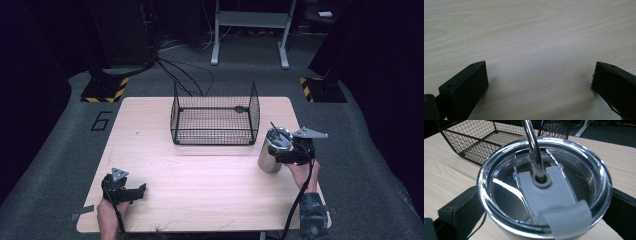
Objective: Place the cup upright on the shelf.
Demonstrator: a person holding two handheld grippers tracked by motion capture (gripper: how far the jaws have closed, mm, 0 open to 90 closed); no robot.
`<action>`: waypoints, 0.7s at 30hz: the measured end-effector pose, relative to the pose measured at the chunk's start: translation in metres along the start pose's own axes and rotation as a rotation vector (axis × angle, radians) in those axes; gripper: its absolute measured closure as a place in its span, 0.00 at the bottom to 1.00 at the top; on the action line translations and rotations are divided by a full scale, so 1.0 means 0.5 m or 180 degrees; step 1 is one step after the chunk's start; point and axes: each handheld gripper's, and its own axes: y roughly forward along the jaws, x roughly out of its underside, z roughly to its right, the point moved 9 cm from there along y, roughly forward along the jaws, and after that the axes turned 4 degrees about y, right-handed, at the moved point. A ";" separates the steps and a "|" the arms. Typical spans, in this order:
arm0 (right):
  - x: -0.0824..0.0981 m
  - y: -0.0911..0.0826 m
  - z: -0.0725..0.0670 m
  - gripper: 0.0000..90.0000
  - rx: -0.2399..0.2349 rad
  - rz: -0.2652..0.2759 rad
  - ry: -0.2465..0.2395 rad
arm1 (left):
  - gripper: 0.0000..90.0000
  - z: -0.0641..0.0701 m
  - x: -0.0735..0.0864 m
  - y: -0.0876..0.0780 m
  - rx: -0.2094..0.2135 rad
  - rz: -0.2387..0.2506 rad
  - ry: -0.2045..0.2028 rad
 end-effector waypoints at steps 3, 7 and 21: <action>-0.003 0.001 0.001 0.00 -0.0004 0.0019 0.0005 | 0.00 0.000 0.000 0.000 -0.0003 -0.0001 0.0003; -0.005 0.006 0.001 0.00 -0.0030 0.0014 0.0017 | 0.00 0.000 0.000 0.000 -0.0003 -0.0002 0.0004; -0.005 0.023 0.001 0.00 -0.0024 0.0013 0.0051 | 0.00 0.000 0.000 0.000 -0.0004 -0.0001 0.0006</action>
